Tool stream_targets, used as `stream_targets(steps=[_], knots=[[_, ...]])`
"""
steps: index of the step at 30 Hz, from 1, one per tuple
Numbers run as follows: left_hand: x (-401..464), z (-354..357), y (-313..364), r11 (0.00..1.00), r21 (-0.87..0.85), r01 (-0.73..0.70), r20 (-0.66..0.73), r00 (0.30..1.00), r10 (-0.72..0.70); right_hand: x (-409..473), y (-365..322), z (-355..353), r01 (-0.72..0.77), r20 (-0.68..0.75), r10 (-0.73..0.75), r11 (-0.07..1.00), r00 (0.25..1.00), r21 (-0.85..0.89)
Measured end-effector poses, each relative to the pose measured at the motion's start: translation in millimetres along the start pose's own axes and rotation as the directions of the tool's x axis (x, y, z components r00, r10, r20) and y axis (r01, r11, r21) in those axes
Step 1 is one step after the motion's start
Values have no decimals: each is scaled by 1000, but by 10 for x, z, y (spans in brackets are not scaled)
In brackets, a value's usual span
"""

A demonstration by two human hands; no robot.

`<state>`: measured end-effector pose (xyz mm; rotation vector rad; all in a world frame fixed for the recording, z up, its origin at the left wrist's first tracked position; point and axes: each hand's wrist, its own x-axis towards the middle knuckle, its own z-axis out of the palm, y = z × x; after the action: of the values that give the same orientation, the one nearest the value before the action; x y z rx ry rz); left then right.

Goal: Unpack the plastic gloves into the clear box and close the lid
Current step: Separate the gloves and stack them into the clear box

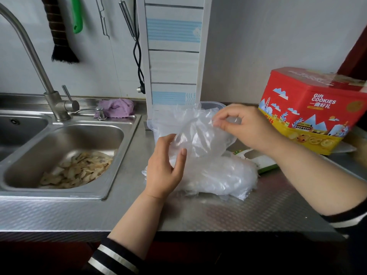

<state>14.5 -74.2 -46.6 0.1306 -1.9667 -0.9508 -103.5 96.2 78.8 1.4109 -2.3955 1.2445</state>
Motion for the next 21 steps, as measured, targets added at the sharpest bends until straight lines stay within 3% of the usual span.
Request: stream_targets(steps=[4, 11, 18, 21], knots=[[2, 16, -15, 996, -52, 76, 138, 988, -68, 283, -122, -188, 9, -97, -5, 999, 995, 36], [20, 40, -111, 992, 107, -60, 401, 916, 12, 881, -116, -279, -15, -322, 17, 1000, 947, 10], [28, 47, -104, 979, 161, -128, 464, 885, 39, 1084, 299, 233, -243, -53, 237, 927, 970, -285], [27, 50, -102, 975, 169, -142, 477, 878, 45, 1058, 465, 458, -207, 171, 320, 856, 932, -473]])
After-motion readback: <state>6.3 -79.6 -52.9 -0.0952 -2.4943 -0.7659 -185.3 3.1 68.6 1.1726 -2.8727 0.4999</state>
